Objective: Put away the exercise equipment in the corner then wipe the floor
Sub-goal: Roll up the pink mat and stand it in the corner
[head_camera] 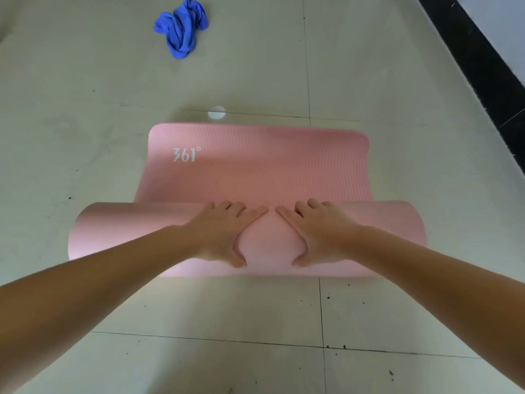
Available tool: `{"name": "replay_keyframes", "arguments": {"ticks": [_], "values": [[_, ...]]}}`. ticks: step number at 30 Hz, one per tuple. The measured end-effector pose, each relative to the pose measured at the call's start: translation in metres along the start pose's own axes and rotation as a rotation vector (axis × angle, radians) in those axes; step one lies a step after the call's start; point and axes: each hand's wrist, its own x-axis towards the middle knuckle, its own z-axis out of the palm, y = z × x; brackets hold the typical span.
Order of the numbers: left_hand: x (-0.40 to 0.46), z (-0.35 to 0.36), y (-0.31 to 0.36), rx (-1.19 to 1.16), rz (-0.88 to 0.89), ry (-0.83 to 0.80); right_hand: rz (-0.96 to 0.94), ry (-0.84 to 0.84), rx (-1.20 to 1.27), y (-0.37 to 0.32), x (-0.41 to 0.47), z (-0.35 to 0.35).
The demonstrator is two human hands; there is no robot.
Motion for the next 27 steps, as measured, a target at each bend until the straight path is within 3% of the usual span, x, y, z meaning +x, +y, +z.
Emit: {"name": "replay_keyframes", "arguments": {"ticks": [8, 11, 13, 15, 16, 19, 22, 27], "values": [[-0.025, 0.01, 0.011, -0.184, 0.158, -0.365, -0.052, -0.309, 0.237, -0.03, -0.037, 0.004], [-0.013, -0.012, 0.003, -0.187, 0.078, -0.326, 0.026, -0.445, 0.411, -0.004, -0.013, 0.002], [-0.017, -0.031, 0.008, -0.002, 0.039, -0.128, 0.063, -0.504, 0.509, 0.016, 0.001, 0.002], [-0.029, -0.037, 0.025, 0.146, 0.001, 0.069, 0.119, -0.463, 0.584, 0.034, 0.01, 0.0], [-0.037, -0.034, 0.036, 0.158, -0.029, 0.081, 0.163, -0.389, 0.619, 0.042, 0.013, -0.002], [-0.05, -0.006, 0.059, 0.108, -0.104, -0.098, 0.301, -0.013, 0.516, 0.051, 0.014, -0.004], [-0.026, 0.004, 0.043, 0.079, -0.114, -0.106, 0.254, 0.225, 0.319, 0.026, 0.005, -0.004], [0.04, -0.033, -0.003, -0.081, -0.085, -0.131, 0.075, 0.049, 0.098, -0.023, -0.006, 0.012]]}}
